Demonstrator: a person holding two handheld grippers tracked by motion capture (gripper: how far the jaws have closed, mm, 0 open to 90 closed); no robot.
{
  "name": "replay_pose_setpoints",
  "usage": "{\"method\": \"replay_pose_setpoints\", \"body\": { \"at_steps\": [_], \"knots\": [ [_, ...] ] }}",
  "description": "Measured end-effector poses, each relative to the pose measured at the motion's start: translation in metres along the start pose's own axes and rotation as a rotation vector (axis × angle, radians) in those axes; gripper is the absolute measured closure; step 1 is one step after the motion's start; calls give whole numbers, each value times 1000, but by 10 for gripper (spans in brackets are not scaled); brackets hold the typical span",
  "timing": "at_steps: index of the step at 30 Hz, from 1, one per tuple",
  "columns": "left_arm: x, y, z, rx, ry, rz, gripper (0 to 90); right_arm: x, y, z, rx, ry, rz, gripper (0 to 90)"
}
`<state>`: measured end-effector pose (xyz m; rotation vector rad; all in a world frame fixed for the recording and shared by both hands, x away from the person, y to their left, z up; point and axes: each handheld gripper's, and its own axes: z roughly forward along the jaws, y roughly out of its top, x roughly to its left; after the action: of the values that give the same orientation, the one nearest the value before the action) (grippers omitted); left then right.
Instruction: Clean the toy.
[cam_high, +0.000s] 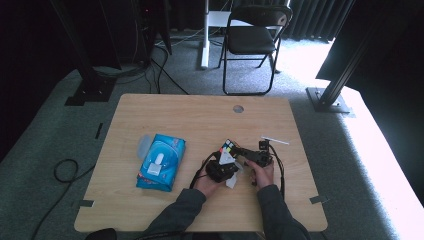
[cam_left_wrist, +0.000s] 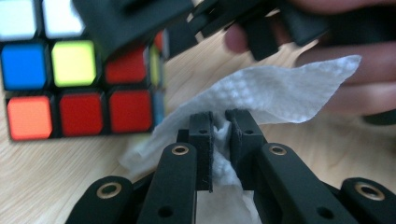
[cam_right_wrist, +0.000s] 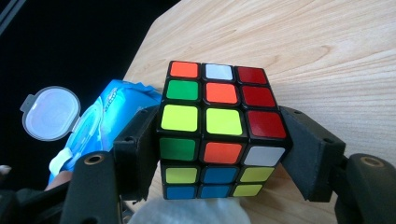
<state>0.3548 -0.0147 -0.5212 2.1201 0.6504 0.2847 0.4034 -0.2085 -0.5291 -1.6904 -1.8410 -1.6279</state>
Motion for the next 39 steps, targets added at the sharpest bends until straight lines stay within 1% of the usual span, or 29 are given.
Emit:
{"method": "replay_pose_setpoints", "body": {
  "at_steps": [2,6,10,12,17,21,24,26,32,34,39],
  "knots": [
    [-2,3,-2,-11,-4,13,820,0,-1,1,4,0,2,339],
    [-2,8,-7,-45,-7,16,820,0,-2,2,8,0,-3,339],
    [-1,11,-9,-66,-6,23,820,2,-3,3,14,6,-1,339],
    [-1,13,-9,-69,6,29,820,2,-3,4,14,8,-1,339],
    [4,14,-8,-77,25,15,819,4,-3,4,19,18,-6,339],
    [6,13,-5,-67,43,17,819,6,-3,6,27,25,-15,339],
    [5,12,-1,-54,61,22,819,8,-3,7,30,28,-18,339],
    [5,11,1,-46,65,21,818,9,-3,7,29,30,-19,339],
    [4,4,7,-18,83,38,819,10,-3,5,21,36,-16,340],
    [4,3,7,-21,85,37,819,9,-2,5,18,35,-15,339],
    [3,4,5,-44,100,33,819,8,-2,4,10,50,4,339]
  ]
}}
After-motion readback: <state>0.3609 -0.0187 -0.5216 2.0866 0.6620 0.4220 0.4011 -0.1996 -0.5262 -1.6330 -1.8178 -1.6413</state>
